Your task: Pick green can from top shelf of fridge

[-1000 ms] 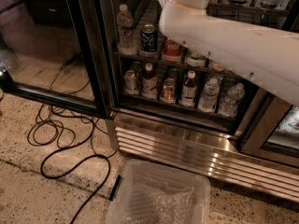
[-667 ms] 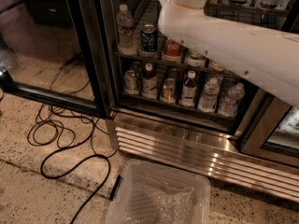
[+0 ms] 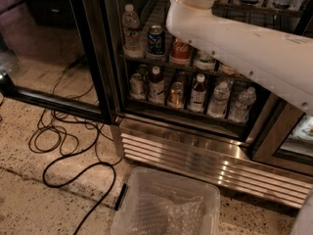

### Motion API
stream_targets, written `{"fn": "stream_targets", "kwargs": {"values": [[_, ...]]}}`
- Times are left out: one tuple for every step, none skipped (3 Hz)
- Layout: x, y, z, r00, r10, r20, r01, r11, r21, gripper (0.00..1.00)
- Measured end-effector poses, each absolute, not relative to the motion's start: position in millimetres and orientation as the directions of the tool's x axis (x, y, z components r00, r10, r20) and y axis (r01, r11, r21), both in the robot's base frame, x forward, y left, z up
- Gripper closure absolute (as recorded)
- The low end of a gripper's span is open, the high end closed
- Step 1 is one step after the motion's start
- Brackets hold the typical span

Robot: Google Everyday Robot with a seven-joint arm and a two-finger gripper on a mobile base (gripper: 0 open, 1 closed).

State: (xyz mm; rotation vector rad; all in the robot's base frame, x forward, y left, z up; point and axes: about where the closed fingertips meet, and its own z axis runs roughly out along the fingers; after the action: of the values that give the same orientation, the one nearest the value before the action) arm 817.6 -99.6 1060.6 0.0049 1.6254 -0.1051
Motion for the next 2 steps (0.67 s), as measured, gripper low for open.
{"fn": "stream_targets", "kwargs": {"values": [[825.6,-105.4,1059.9,-0.055,-0.058,-0.997,0.081,0.995,-0.062,0.31],[833.6,-109.2,1063.5,-0.042,-0.051,-0.998,0.094,0.994,-0.055,0.33]]}}
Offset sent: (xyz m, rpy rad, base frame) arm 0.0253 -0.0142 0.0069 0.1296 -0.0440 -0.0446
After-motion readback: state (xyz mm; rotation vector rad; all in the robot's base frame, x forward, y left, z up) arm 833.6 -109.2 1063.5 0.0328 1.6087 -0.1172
